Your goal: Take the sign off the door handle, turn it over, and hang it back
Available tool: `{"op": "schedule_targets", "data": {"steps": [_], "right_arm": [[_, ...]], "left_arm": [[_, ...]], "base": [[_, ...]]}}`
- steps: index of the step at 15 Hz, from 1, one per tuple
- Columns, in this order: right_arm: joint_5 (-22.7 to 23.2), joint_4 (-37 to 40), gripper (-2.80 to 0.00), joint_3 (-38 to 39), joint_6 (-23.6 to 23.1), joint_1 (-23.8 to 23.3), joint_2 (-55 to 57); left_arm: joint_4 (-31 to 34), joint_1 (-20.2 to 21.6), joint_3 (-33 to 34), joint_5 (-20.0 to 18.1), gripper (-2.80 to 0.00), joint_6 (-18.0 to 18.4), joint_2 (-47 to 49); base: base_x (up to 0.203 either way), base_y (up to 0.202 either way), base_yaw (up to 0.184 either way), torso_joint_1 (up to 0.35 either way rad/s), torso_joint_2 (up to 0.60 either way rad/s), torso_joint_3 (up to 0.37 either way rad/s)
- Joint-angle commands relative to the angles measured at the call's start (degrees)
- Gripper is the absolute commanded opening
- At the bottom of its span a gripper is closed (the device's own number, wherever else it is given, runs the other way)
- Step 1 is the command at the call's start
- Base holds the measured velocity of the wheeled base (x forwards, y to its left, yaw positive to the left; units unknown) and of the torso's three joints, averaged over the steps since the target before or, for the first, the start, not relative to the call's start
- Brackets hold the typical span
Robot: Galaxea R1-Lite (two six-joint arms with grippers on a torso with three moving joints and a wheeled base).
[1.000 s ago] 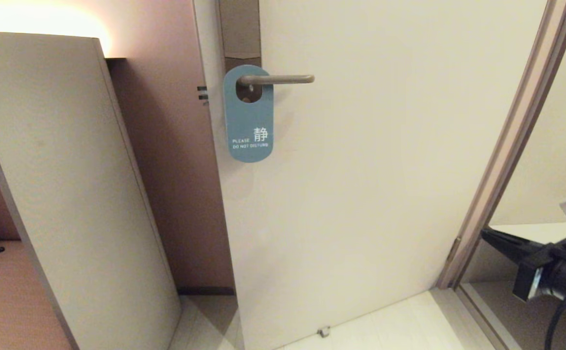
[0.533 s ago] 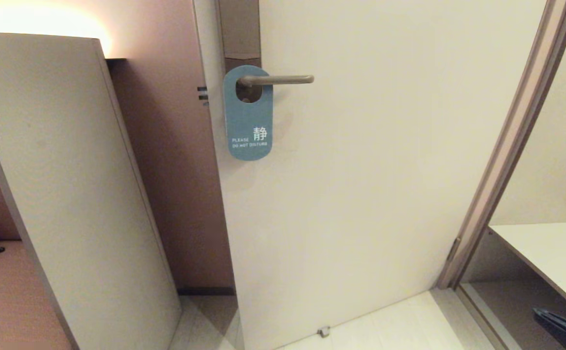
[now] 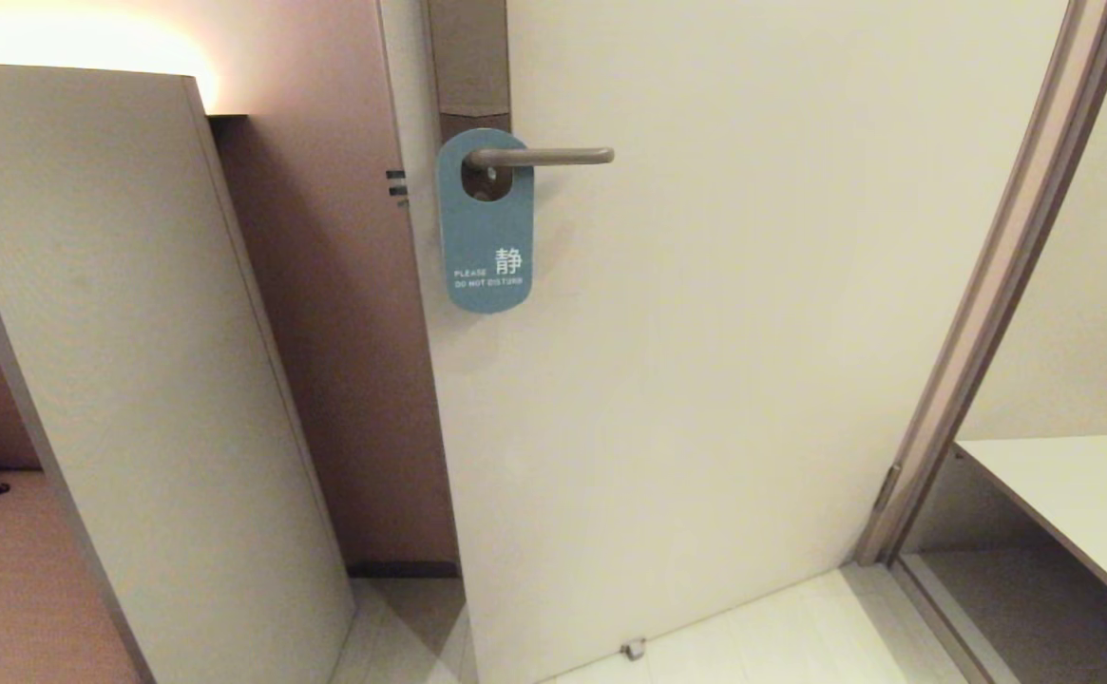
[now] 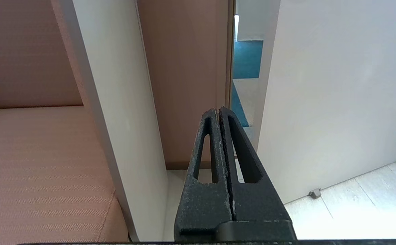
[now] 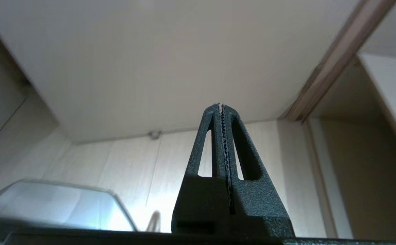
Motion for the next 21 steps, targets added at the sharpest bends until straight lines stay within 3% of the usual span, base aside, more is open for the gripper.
{"op": "schedule_targets", "data": {"steps": [1,10,21], "right_arm": [[-1.8,5.2,-2.8,-0.2,0.1,0.0,-9.3],[-3.0,6.8,-2.8,0.0,1.3,0.9,-23.2],[-3.0,6.9,-2.8,0.0,1.5,0.9,-23.7]], "left_arm": [[0.0,0.1,0.0,0.0,-2.8,0.0,0.0],[0.0,0.1,0.0,0.0,-2.8,0.0,0.0],[0.0,0.0,0.0,0.0,-2.8,0.0,0.0]], "base": [[0.0,0.0,0.0,0.0,0.0,0.0],[0.0,0.0,0.0,0.0,0.0,0.0],[0.0,0.0,0.0,0.0,0.0,0.0]]}}
